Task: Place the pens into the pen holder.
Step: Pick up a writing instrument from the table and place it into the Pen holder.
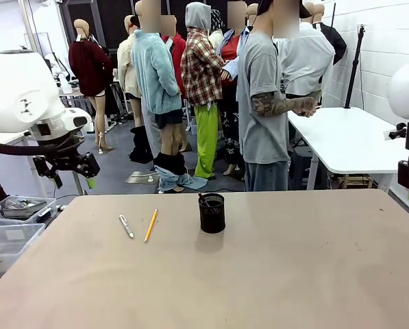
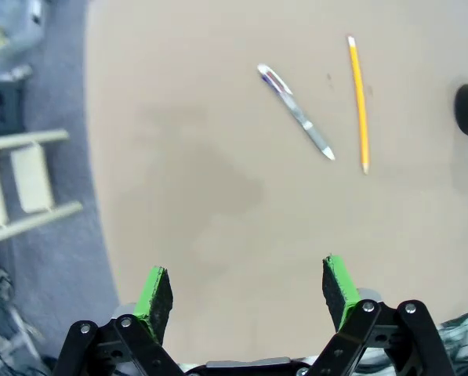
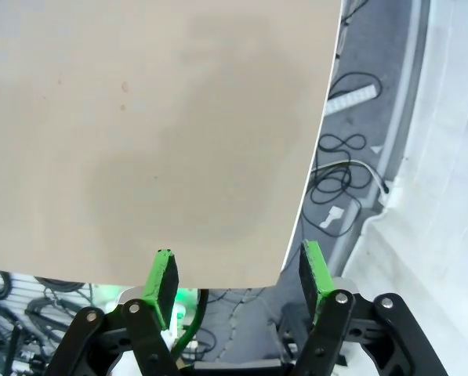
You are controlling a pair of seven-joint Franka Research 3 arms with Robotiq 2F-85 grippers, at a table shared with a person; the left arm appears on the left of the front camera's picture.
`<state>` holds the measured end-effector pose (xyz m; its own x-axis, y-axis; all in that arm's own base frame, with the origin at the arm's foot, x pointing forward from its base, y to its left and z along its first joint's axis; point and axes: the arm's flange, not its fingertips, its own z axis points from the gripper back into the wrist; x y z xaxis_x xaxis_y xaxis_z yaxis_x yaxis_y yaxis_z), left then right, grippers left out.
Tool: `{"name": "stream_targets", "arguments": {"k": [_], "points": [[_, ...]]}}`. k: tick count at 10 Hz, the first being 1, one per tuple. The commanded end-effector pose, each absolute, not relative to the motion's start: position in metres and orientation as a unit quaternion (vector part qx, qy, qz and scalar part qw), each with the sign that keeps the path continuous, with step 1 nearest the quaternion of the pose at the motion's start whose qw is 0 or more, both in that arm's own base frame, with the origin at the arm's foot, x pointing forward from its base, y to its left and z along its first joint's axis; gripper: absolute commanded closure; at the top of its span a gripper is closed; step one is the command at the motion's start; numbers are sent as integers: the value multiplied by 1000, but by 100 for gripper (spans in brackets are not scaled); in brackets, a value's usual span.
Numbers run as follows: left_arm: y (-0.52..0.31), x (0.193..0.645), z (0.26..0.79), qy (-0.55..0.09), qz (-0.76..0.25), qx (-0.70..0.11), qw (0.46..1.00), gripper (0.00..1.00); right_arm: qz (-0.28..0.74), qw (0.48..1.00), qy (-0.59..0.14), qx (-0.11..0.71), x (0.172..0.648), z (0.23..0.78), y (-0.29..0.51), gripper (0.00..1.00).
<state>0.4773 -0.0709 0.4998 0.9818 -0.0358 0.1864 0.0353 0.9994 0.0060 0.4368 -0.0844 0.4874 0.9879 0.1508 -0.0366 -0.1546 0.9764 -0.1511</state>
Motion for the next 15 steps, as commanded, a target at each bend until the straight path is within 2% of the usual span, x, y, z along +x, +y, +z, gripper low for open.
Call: {"name": "stream_targets", "arguments": {"k": [1, 3, 4, 5, 9, 10, 15], "points": [[-69, 459, 509, -135, -61, 35, 988, 0, 88, 992, 13, -85, 436, 487, -87, 22], [-69, 459, 509, -135, -61, 35, 988, 0, 88, 992, 13, -85, 436, 487, -87, 22], [-72, 478, 503, -100, -30, 10, 994, 0, 88, 992, 13, -85, 436, 487, -87, 22], [-66, 461, 509, -147, 25, -13, 989, 0, 88, 992, 13, -85, 436, 487, -87, 22], [-98, 553, 436, -19, 100, -65, 993, 0, 88, 992, 13, -85, 436, 487, -87, 22], [-116, 570, 415, 7, 104, -42, 994, 0, 88, 992, 13, -85, 436, 487, -87, 22], [-128, 618, 362, 20, 156, 15, 987, 0, 88, 992, 13, -85, 436, 487, -87, 22]]}}
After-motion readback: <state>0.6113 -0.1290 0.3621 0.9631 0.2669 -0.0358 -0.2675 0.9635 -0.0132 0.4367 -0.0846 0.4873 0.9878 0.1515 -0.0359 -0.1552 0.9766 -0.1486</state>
